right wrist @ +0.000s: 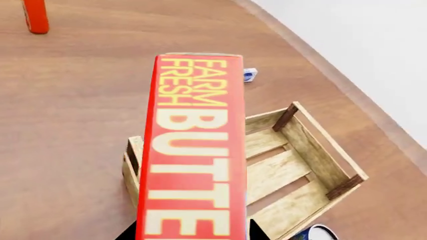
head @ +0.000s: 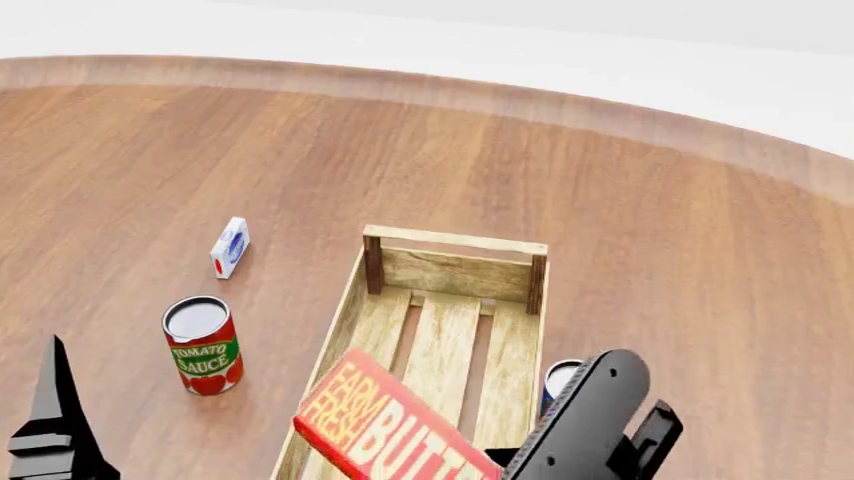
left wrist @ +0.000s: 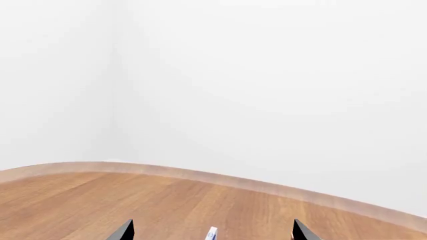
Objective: Pick up the butter and put it in the tray.
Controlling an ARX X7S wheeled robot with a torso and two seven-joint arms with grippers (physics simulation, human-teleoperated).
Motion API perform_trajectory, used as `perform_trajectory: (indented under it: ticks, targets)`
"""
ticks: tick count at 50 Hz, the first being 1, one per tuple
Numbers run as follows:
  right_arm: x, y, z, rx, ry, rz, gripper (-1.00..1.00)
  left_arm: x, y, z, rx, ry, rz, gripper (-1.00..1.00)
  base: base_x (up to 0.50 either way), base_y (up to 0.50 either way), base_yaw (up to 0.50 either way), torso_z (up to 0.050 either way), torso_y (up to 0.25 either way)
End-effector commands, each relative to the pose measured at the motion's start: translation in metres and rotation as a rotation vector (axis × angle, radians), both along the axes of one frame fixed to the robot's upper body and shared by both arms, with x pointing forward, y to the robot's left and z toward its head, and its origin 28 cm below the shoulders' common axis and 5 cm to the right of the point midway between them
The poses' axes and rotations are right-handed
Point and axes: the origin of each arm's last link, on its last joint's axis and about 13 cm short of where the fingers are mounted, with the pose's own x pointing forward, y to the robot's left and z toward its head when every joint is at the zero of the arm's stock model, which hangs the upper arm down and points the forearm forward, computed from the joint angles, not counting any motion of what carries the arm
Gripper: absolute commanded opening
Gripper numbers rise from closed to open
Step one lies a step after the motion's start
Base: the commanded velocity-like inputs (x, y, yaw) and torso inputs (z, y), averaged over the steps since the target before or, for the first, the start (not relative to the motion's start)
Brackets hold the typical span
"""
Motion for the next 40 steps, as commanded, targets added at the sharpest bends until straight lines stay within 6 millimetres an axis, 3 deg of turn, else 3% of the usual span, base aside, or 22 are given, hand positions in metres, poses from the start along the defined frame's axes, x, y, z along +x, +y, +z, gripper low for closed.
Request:
perform_trajectory:
  ticks: [1, 10, 30, 40]
  targets:
    - [0.021, 0.010, 0.004, 0.095, -0.108, -0.084, -1.00, -0.001, 0.001, 0.004, -0.022, -0.031, -0.032, 1.00, 0.00, 0.00, 0.00, 0.000, 0.000]
    - [0.035, 0.028, -0.005, 0.153, -0.094, -0.098, -1.00, -0.001, 0.002, 0.004, -0.024, -0.032, -0.029, 1.00, 0.00, 0.00, 0.00, 0.000, 0.001]
    - [0.083, 0.068, -0.027, 0.363, -0.137, -0.352, -1.00, -0.001, 0.002, 0.003, -0.025, -0.027, -0.031, 1.00, 0.00, 0.00, 0.00, 0.001, 0.001]
    - [0.106, 0.085, -0.039, 0.371, -0.136, -0.462, -1.00, 0.000, 0.002, 0.002, -0.026, -0.026, -0.027, 1.00, 0.00, 0.00, 0.00, 0.000, 0.001]
